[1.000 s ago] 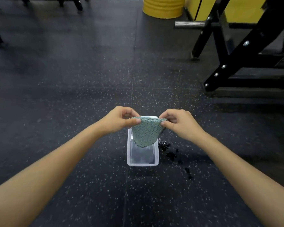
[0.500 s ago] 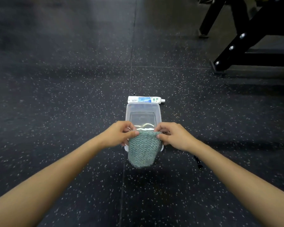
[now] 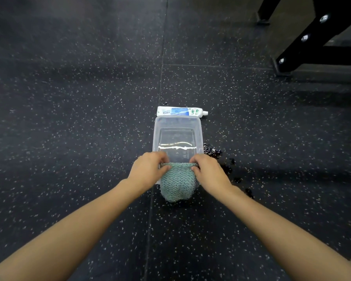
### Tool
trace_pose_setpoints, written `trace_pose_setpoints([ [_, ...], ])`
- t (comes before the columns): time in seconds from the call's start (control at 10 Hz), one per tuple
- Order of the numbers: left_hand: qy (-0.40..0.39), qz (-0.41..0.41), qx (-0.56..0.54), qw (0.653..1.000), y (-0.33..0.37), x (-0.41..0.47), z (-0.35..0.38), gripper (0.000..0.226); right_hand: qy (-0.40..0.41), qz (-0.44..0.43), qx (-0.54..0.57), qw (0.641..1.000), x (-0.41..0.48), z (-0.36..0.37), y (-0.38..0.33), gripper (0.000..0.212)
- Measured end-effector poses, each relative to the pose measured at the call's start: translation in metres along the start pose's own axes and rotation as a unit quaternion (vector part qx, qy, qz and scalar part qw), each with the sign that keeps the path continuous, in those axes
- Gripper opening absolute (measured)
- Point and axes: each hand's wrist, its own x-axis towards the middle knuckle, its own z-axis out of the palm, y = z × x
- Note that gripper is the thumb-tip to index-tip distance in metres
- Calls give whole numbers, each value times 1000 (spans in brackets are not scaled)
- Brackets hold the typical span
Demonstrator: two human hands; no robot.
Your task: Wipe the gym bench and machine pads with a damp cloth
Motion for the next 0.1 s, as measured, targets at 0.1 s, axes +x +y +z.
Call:
trace_pose_setpoints([
  [0.1,1,17,13,1000,-5,0,5,25,20,-44,-75,996,-2,3,-1,24],
])
